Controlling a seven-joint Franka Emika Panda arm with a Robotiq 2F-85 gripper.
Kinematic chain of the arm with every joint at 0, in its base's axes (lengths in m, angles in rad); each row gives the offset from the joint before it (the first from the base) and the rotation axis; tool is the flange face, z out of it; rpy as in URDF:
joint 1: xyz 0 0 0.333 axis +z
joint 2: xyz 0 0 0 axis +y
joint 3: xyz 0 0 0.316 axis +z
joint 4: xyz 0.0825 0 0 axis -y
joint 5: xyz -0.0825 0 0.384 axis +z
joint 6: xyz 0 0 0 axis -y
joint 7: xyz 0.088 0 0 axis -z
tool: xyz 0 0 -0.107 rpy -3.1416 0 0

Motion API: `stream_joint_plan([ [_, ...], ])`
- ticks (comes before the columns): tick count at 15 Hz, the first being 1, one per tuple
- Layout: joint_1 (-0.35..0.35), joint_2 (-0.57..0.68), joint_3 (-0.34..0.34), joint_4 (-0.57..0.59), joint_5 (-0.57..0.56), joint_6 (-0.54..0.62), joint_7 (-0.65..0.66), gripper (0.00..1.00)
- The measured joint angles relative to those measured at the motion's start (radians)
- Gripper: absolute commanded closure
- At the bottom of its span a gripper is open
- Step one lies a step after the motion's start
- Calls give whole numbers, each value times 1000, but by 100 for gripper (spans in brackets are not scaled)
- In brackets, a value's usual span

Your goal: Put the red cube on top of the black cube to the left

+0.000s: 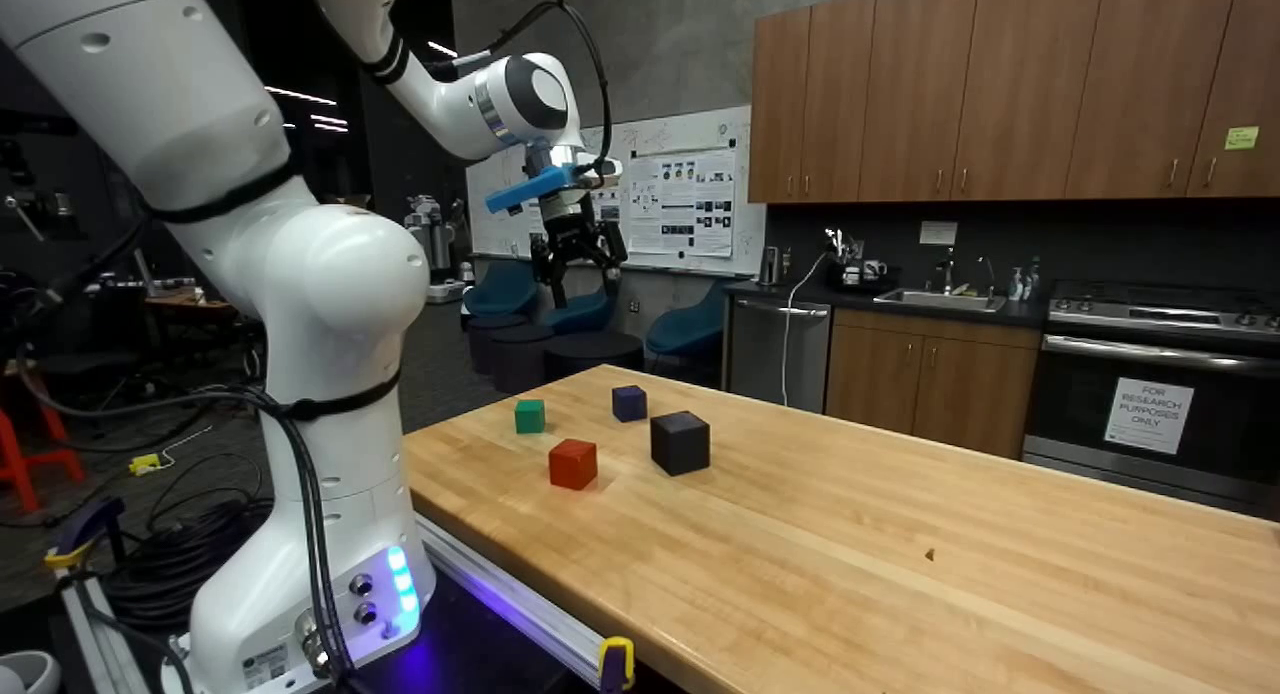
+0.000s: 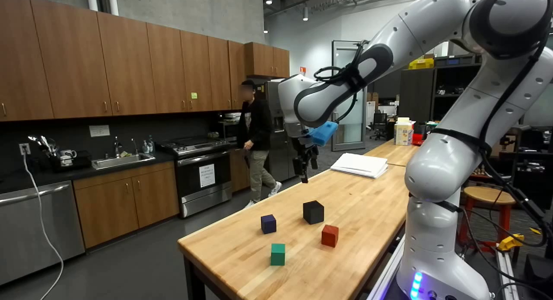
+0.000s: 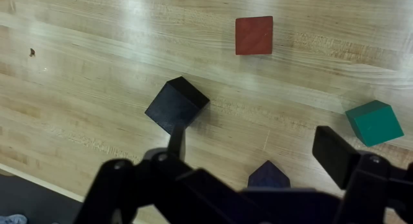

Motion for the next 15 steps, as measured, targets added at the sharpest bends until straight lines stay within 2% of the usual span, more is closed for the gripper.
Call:
stream_joint_plan([
  [8, 20, 0, -42, -10, 8, 12, -13, 0],
  [15, 27, 0, -104, -58, 36, 91, -82, 0],
])
